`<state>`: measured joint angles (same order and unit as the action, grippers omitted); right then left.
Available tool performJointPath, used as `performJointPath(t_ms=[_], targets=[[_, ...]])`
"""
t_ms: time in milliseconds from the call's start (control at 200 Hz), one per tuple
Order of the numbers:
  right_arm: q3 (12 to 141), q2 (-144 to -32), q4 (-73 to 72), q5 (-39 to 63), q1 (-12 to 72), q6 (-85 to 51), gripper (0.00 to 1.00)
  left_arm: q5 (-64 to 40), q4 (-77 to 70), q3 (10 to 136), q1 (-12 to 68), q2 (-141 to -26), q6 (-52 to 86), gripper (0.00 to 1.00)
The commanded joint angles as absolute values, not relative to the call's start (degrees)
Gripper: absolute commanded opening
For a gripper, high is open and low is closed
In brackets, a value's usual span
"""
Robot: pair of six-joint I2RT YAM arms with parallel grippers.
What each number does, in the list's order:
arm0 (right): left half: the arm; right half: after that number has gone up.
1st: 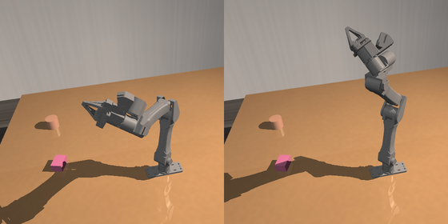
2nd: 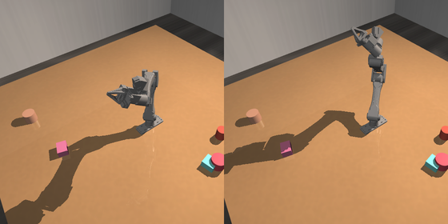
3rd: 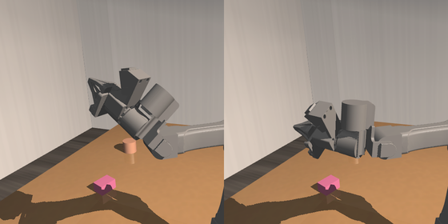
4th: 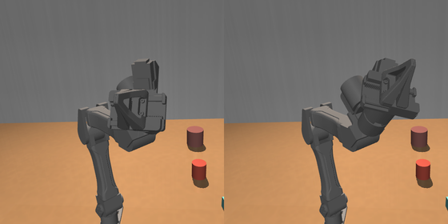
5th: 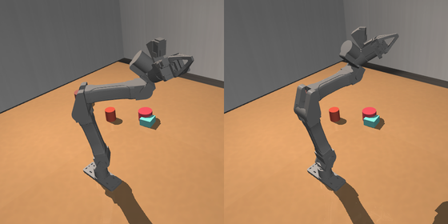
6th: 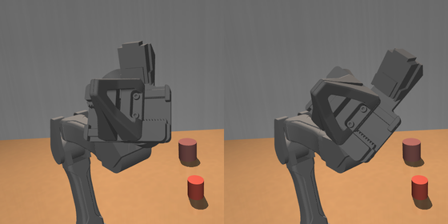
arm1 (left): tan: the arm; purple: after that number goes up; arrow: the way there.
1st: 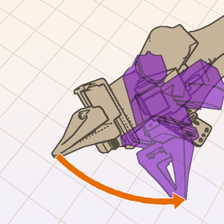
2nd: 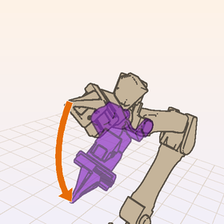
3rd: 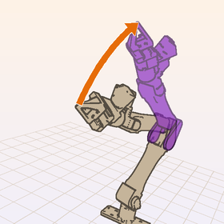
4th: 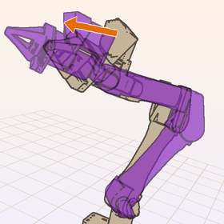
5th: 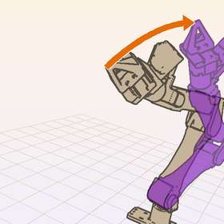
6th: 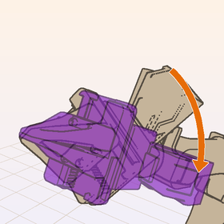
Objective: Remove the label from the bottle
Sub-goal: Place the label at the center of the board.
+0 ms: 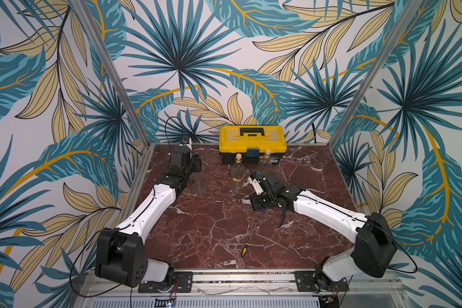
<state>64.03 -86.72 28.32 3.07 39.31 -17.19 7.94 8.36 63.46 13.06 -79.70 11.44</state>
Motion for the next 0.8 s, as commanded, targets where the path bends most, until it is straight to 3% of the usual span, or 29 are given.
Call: performJointPath(t_ms=[0,591,716,796], targets=[[64.67,-87.76,27.91,3.16,39.06,-17.35,0.00,7.91,7.24,62.53,12.67,-77.20,11.69,0.53],[63.95,-86.93,30.05,1.60,36.53,-18.28,0.00,9.07,7.26,62.44,12.69,-70.84,12.57,0.64],[63.47,-86.58,30.49,1.25,35.13,-18.84,0.10,7.08,7.46,63.05,12.73,-68.95,13.11,0.65],[63.11,-86.56,30.70,1.23,33.93,-19.49,0.22,5.43,7.87,63.32,12.69,-67.74,14.17,0.65]])
